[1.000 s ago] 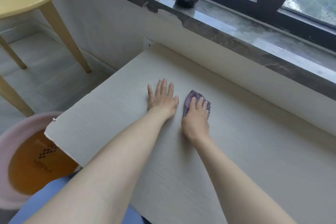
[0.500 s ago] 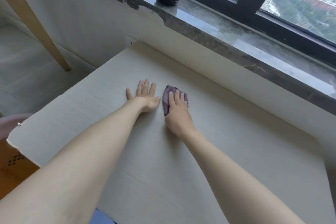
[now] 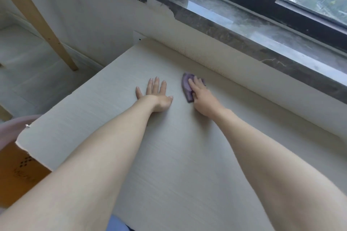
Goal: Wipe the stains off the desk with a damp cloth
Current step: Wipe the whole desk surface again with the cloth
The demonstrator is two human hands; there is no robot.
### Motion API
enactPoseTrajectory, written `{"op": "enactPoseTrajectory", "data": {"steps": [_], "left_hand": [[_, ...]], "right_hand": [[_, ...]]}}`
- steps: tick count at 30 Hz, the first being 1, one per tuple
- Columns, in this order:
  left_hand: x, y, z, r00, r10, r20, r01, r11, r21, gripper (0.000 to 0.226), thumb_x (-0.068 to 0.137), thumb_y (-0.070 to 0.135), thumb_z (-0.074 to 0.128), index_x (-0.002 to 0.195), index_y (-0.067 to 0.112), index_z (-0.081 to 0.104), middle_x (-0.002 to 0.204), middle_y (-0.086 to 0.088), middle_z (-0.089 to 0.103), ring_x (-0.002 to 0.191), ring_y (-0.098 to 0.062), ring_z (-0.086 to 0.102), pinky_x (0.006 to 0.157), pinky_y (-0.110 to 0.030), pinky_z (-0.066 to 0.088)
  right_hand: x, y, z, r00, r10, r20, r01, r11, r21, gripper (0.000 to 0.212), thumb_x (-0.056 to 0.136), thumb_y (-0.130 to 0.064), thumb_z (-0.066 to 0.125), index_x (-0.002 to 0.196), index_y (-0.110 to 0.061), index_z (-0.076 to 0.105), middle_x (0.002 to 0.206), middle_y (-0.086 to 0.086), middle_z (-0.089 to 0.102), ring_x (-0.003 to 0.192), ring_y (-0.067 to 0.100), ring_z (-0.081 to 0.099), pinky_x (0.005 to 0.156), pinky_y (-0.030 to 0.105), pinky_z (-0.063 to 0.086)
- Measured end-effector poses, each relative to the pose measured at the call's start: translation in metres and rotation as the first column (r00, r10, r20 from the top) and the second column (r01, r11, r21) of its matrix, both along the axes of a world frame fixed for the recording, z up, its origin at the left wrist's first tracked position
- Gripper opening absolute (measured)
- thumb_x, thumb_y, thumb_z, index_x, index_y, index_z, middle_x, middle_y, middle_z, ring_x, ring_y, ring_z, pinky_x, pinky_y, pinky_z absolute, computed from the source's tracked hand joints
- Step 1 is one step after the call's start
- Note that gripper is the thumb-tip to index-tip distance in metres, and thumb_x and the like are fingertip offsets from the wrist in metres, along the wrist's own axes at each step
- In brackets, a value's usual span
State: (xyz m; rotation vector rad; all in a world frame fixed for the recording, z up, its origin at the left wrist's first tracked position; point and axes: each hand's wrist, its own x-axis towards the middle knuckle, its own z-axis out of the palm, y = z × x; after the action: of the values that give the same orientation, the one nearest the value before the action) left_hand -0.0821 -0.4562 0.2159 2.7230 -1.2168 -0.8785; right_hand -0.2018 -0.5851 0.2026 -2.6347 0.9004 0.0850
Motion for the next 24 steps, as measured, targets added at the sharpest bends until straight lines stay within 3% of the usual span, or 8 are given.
{"op": "enactPoseTrajectory", "data": {"steps": [3, 5, 8, 13, 15, 18, 20, 24], "left_hand": [[0.002, -0.001, 0.001, 1.000, -0.002, -0.001, 0.002, 1.000, 0.004, 0.062, 0.098, 0.049, 0.017, 0.150, 0.027, -0.009, 0.156, 0.005, -0.021, 0.144, -0.012, -0.019, 0.110, -0.057, -0.012], [0.002, -0.001, -0.001, 1.000, 0.012, -0.021, -0.011, 1.000, 0.007, 0.063, 0.097, 0.053, 0.017, 0.150, 0.028, -0.008, 0.157, 0.006, -0.019, 0.144, -0.012, -0.017, 0.110, -0.056, -0.011], [0.002, -0.003, -0.005, 1.000, 0.002, 0.001, -0.002, 1.000, 0.002, 0.063, 0.098, 0.052, 0.018, 0.149, 0.028, -0.010, 0.155, 0.007, -0.023, 0.143, -0.011, -0.021, 0.110, -0.057, -0.012], [0.004, -0.002, 0.000, 1.000, -0.015, -0.020, 0.015, 1.000, 0.005, 0.061, 0.098, 0.047, 0.017, 0.149, 0.027, -0.010, 0.156, 0.005, -0.023, 0.143, -0.013, -0.021, 0.110, -0.056, -0.012], [0.006, -0.002, 0.000, 0.999, -0.017, -0.031, 0.018, 1.000, 0.021, 0.061, 0.098, 0.047, 0.016, 0.150, 0.027, -0.009, 0.156, 0.005, -0.021, 0.144, -0.013, -0.020, 0.110, -0.056, -0.012], [0.005, -0.002, -0.001, 0.999, -0.023, -0.030, 0.023, 1.000, 0.013, 0.061, 0.099, 0.047, 0.016, 0.149, 0.027, -0.011, 0.156, 0.005, -0.023, 0.143, -0.013, -0.021, 0.110, -0.057, -0.012], [0.005, -0.002, -0.001, 0.999, -0.021, -0.025, 0.021, 1.000, 0.000, 0.061, 0.099, 0.047, 0.017, 0.149, 0.027, -0.012, 0.155, 0.005, -0.024, 0.143, -0.013, -0.023, 0.109, -0.057, -0.013], [0.006, -0.002, 0.000, 0.999, -0.033, -0.026, 0.033, 0.999, 0.025, 0.061, 0.099, 0.048, 0.015, 0.149, 0.026, -0.012, 0.156, 0.004, -0.023, 0.143, -0.014, -0.021, 0.110, -0.058, -0.012]], "right_hand": [[0.032, 0.022, -0.004, 0.979, -0.196, 0.061, 0.203, 0.965, -0.163, 0.057, 0.093, -0.012, 0.040, 0.147, -0.002, 0.022, 0.154, 0.020, 0.015, 0.143, 0.032, 0.013, 0.115, 0.041, 0.013], [0.043, 0.036, -0.004, 0.996, -0.068, 0.062, 0.078, 0.983, -0.166, 0.058, 0.092, -0.013, 0.042, 0.146, -0.003, 0.024, 0.153, 0.018, 0.019, 0.142, 0.030, 0.015, 0.113, 0.039, 0.016], [0.035, 0.022, -0.005, 0.997, 0.065, 0.041, -0.062, 0.995, -0.074, 0.064, 0.092, -0.009, 0.043, 0.150, -0.008, 0.016, 0.159, 0.012, 0.007, 0.147, 0.024, 0.004, 0.116, 0.033, 0.007], [0.046, 0.001, -0.005, 0.966, -0.251, 0.064, 0.258, 0.951, -0.170, 0.057, 0.092, -0.012, 0.042, 0.146, -0.004, 0.025, 0.153, 0.020, 0.017, 0.141, 0.033, 0.016, 0.114, 0.040, 0.015], [0.050, 0.008, -0.007, 0.982, -0.179, 0.057, 0.186, 0.966, -0.181, 0.057, 0.093, -0.012, 0.041, 0.147, -0.004, 0.023, 0.154, 0.019, 0.016, 0.142, 0.032, 0.014, 0.114, 0.040, 0.014], [0.030, -0.005, -0.001, 0.997, 0.009, 0.073, -0.008, 1.000, -0.014, 0.057, 0.097, -0.006, 0.039, 0.150, -0.007, 0.018, 0.158, 0.015, 0.006, 0.147, 0.026, 0.005, 0.116, 0.030, 0.003], [0.021, -0.027, 0.006, 0.995, -0.049, 0.089, 0.047, 0.999, 0.025, 0.055, 0.097, -0.005, 0.038, 0.150, -0.010, 0.022, 0.159, 0.014, 0.007, 0.147, 0.025, 0.006, 0.114, 0.024, 0.005], [0.044, -0.022, -0.003, 0.976, -0.211, 0.055, 0.216, 0.966, -0.142, 0.056, 0.093, -0.009, 0.040, 0.147, -0.004, 0.025, 0.155, 0.019, 0.018, 0.143, 0.031, 0.015, 0.116, 0.037, 0.011]]}}
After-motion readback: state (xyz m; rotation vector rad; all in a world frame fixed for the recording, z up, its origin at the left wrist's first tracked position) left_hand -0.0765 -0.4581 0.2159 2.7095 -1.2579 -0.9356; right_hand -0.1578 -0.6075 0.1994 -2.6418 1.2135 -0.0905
